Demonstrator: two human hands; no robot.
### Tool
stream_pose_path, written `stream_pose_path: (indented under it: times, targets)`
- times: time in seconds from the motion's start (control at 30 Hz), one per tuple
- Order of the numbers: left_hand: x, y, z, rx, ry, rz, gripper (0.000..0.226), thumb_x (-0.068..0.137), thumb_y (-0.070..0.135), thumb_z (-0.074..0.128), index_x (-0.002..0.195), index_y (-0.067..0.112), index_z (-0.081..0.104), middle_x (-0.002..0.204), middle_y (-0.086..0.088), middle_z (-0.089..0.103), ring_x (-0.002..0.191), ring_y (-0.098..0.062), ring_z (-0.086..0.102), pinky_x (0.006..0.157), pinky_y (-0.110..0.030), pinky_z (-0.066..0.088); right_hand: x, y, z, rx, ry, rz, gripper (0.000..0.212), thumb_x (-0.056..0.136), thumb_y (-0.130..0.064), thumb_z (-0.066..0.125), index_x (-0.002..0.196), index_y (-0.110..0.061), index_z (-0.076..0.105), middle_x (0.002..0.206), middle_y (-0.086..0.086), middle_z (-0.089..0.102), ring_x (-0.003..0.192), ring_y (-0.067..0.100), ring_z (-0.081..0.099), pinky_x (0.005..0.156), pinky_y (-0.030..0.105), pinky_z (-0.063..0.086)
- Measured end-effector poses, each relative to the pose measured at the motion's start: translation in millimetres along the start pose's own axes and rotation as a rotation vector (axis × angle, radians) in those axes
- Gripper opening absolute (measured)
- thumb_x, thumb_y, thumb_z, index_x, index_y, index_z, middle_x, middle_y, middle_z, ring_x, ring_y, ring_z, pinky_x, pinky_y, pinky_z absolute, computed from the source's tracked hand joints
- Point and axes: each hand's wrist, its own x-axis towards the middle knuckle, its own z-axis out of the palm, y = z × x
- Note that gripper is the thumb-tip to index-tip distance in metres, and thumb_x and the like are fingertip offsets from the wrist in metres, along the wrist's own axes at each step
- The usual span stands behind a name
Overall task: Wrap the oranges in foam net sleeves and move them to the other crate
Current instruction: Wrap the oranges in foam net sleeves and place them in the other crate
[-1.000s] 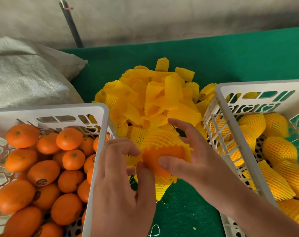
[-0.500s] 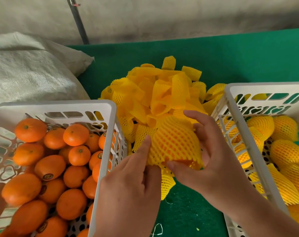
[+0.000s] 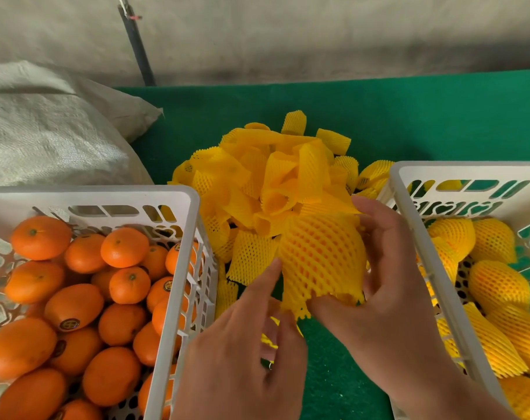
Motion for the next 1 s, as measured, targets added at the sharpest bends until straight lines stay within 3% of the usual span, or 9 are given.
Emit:
stream_pose_path:
  times: [0.1, 0.2, 0.37, 0.47, 0.53, 0.63, 0.73, 0.8, 1.0]
  targets:
    - [8.1, -0.3, -1.3, -0.46, -0.152, -0.386, 0.055, 0.079, 0.071, 0.048, 0.131, 0.054, 0.056, 0.111, 0.031, 0.069, 0.091, 0.001, 0.073, 0.065, -0.027, 0.063, -0.4, -0.3, -2.9, -0.047, -0.078, -0.015, 0.113, 0.062, -0.049, 0.087, 0.158, -0.04, 0.027, 0.151, -0.018, 0.044, 0.137, 0.008, 0.049, 0.088, 0.04, 0.06]
    - [22.8, -1.2, -1.3, -0.786, -0.267, -0.782, 0.04, 0.067, 0.088, 0.065, 0.101, 0.066, 0.063, 0.098, 0.032, 0.07, 0.09, -0.005, 0.074, 0.071, -0.041, 0.064, -3.8, -2.9, -0.1, -0.16, -0.196, -0.071, 0.11, 0.065, -0.058, 0.084, 0.157, -0.048, 0.025, 0.151, -0.032, 0.035, 0.135, 0.0, 0.047, 0.085, 0.037, 0.062]
    - [16.1, -14.8, -5.3, -0.878, -0.267, -0.563, 0.061, 0.059, 0.066, 0.091, 0.113, 0.05, 0.067, 0.117, 0.004, 0.074, 0.107, -0.022, 0.074, 0.082, -0.044, 0.064, -3.1, -0.4, 3.6, -0.216, -0.321, -0.171, 0.114, 0.074, -0.048, 0.086, 0.162, -0.046, 0.014, 0.161, -0.028, 0.022, 0.146, -0.001, 0.033, 0.099, 0.02, 0.051]
    - [16.6, -19.1, -10.2, -0.571, -0.062, -0.445, 0.069, 0.064, 0.066, 0.085, 0.124, 0.054, 0.056, 0.119, 0.013, 0.071, 0.104, -0.009, 0.072, 0.076, -0.028, 0.063, -2.3, 3.6, 3.4, -0.113, -0.402, -0.058, 0.128, 0.073, -0.04, 0.089, 0.16, -0.057, -0.005, 0.167, -0.033, 0.006, 0.154, -0.004, 0.017, 0.112, 0.044, 0.041]
    - [17.4, -23.1, -12.6, -0.346, 0.035, -0.405, 0.082, 0.06, 0.07, 0.085, 0.131, 0.059, 0.045, 0.125, 0.022, 0.065, 0.109, -0.005, 0.068, 0.081, -0.035, 0.062, -2.4, 4.9, 2.2, -0.026, -0.468, 0.013, 0.123, 0.076, -0.032, 0.082, 0.156, -0.064, -0.007, 0.164, -0.038, 0.013, 0.152, -0.008, 0.019, 0.115, 0.052, 0.039]
    - [16.7, -22.7, -11.2, -0.109, 0.051, -0.294, 0.099, 0.061, 0.053, 0.093, 0.14, 0.065, 0.035, 0.137, 0.031, 0.051, 0.125, -0.005, 0.054, 0.092, -0.042, 0.057, -1.9, 1.9, 1.8, 0.076, -0.494, 0.076, 0.102, 0.08, -0.046, 0.07, 0.153, -0.07, 0.002, 0.157, -0.038, 0.032, 0.142, -0.008, 0.039, 0.107, 0.039, 0.045]
    - [10.7, -18.6, -1.4, -0.021, -0.064, -0.09, 0.114, 0.068, 0.026, 0.094, 0.147, 0.069, 0.024, 0.138, 0.04, 0.044, 0.129, 0.013, 0.042, 0.091, -0.021, 0.047, -1.7, -0.4, 2.9, 0.097, -0.414, 0.154, 0.104, 0.072, -0.072, 0.079, 0.15, -0.072, 0.012, 0.151, -0.03, 0.045, 0.127, 0.0, 0.059, 0.095, 0.029, 0.057]
    - [8.3, -18.9, 2.8, 0.068, -0.159, -0.004, 0.121, 0.068, 0.018, 0.093, 0.153, 0.063, 0.021, 0.141, 0.036, 0.048, 0.132, 0.015, 0.04, 0.092, -0.016, 0.038, -0.6, 1.2, 1.9, 0.139, -0.354, 0.22, 0.104, 0.068, -0.064, 0.088, 0.149, -0.068, 0.023, 0.142, -0.024, 0.053, 0.121, 0.007, 0.064, 0.092, 0.03, 0.06]
    - [16.9, -43.0, 12.9, 0.124, -0.031, 0.027, 0.124, 0.057, 0.046, 0.09, 0.161, 0.04, 0.023, 0.145, 0.018, 0.051, 0.124, -0.014, 0.049, 0.089, -0.05, 0.051, 6.4, 0.8, -3.0, 0.197, -0.211, 0.19, 0.062, 0.075, -0.04, 0.093, 0.125, -0.044, 0.057, 0.116, -0.019, 0.065, 0.104, 0.007, 0.07, 0.079, 0.034, 0.065]
